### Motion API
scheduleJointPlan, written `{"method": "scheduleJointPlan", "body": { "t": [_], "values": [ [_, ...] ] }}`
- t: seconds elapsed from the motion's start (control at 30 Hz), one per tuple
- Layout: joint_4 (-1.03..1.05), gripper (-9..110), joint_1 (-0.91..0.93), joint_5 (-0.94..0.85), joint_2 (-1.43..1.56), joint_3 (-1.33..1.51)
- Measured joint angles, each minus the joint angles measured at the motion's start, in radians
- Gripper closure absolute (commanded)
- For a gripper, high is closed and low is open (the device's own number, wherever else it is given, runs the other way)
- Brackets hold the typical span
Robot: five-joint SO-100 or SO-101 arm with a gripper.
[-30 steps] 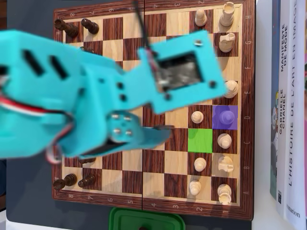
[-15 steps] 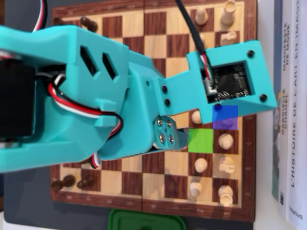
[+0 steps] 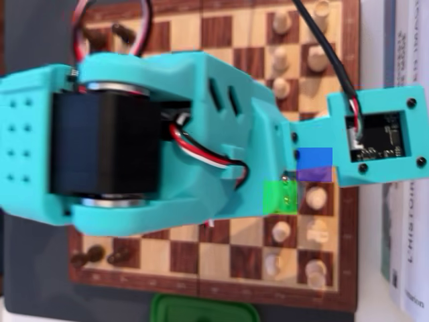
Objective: Play chess
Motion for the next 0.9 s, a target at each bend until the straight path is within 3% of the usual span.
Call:
{"method": "scheduleJointPlan", "body": {
  "t": [0.4, 0.9],
  "values": [
    [0.000, 87, 0.000, 0.000, -0.155, -0.181],
    [-0.025, 87, 0.002, 0.002, -0.213, -0.193]
  ]
}}
